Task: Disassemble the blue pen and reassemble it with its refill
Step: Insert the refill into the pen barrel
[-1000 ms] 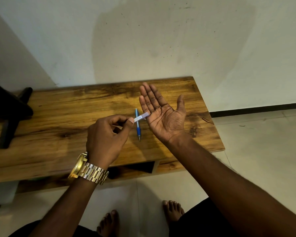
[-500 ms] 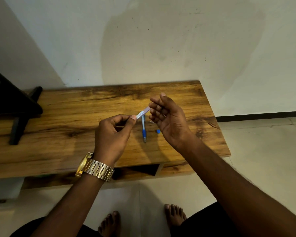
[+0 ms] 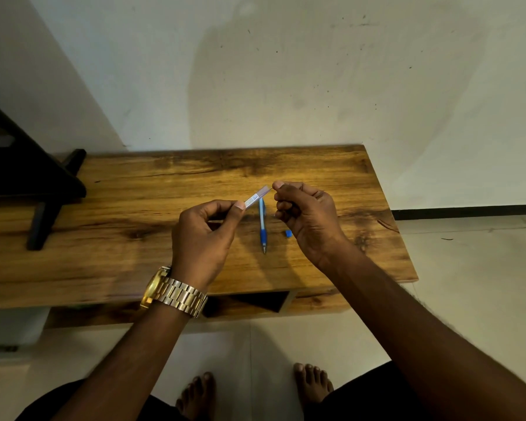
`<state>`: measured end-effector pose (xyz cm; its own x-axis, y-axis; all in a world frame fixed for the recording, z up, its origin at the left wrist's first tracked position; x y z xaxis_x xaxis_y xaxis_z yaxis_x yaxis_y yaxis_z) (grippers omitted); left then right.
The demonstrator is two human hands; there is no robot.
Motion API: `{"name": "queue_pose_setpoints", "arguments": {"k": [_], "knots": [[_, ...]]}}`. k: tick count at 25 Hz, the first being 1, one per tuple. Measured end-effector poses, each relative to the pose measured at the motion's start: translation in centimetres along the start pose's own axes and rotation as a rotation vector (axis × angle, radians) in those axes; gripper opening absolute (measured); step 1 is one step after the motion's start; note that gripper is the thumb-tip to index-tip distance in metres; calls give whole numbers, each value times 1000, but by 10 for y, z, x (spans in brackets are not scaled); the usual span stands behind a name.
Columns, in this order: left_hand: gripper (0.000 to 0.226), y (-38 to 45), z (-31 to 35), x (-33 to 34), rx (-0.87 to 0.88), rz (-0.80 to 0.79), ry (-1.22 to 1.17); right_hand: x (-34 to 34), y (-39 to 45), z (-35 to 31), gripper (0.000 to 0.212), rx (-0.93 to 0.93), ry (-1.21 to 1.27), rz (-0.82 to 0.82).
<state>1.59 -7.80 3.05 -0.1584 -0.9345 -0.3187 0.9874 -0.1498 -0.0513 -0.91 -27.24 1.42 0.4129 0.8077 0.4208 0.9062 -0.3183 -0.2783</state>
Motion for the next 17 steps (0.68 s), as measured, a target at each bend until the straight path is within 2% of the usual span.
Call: {"name": "queue_pose_setpoints", "arguments": {"k": [6,9,13,17], "knots": [[17,1,-5,-2,-7,-1,11,-8,3,-10,5,-10,32,50],[14,5,-16,-9,1,10,45,-21,7,-22,12,-31,82,119],[5,17,-40,-24,-74,103,215,-26,7,-26,8,-20,119,175],[18,22,-56,-25,-131,165,413,-24,2,-27,3,-9,116,197]]}}
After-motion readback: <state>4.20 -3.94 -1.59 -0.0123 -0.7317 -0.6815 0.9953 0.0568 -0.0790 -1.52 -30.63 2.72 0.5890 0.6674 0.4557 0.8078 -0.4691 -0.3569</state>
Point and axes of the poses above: each hand's wrist, its own y-axis towards the middle knuckle, its own x-axis out of the palm, z = x × y, the point moved 2 cm from there along y, towards the middle knuckle, and after that the axes turned 1 degree about -z, right-handed, at the moved point
